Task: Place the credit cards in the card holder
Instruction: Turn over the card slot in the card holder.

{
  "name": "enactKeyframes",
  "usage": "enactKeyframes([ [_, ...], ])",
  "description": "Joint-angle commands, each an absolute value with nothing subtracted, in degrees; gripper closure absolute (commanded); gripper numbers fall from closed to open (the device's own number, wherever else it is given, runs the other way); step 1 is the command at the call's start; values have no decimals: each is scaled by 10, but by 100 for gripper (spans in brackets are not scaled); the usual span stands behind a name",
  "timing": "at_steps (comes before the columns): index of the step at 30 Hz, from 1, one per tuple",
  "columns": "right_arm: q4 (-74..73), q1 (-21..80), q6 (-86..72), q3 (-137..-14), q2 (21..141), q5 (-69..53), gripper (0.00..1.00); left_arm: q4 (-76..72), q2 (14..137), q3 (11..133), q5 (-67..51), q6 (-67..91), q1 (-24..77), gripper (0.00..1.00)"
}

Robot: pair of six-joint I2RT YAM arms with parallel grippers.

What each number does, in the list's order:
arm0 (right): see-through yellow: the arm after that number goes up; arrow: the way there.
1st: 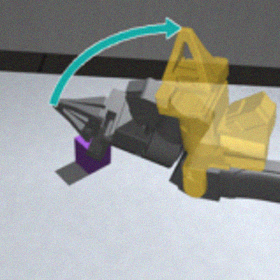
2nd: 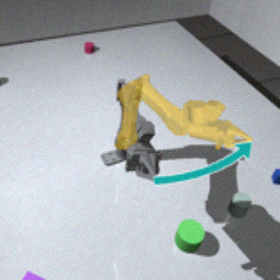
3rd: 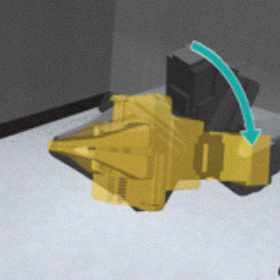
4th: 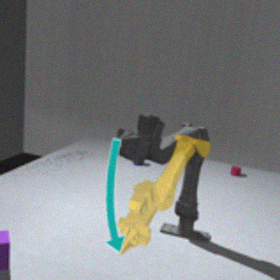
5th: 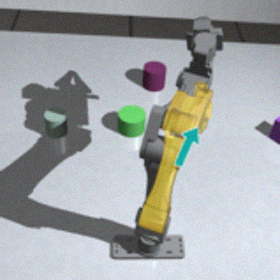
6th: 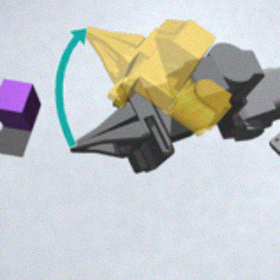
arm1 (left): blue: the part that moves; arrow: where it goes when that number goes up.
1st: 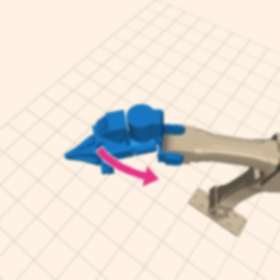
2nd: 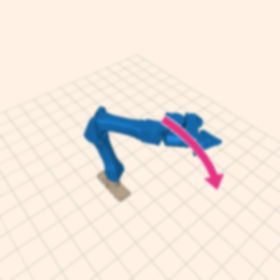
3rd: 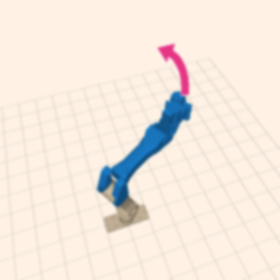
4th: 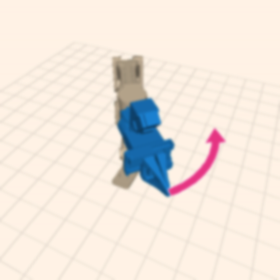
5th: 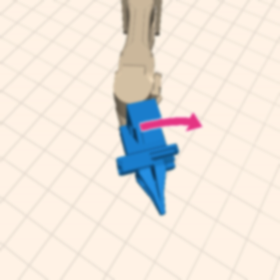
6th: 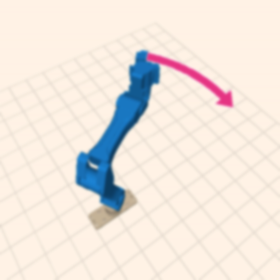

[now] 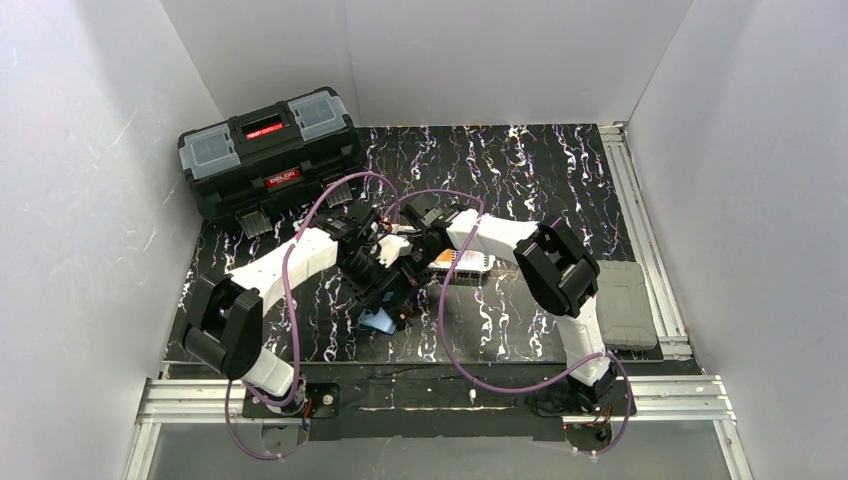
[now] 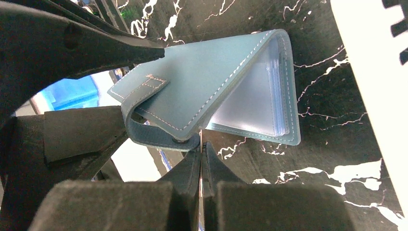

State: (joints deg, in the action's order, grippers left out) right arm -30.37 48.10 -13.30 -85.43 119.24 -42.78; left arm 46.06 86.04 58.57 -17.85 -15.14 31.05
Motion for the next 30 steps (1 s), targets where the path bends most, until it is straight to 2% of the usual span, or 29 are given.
enactKeyframes([
  [1,-256,497,-133,-895,1172,-456,99,484,863,596,-185,-163,307,55],
  [5,-257,498,-134,-888,1177,-458,99,487,862,602,-146,-172,304,61],
  [12,-265,500,-130,-877,1182,-457,99,476,871,602,-92,-176,303,63],
  [24,-294,505,-114,-886,1206,-443,99,474,904,610,-82,-175,288,65],
  [30,-304,511,-106,-891,1218,-434,99,495,918,631,-99,-179,245,73],
])
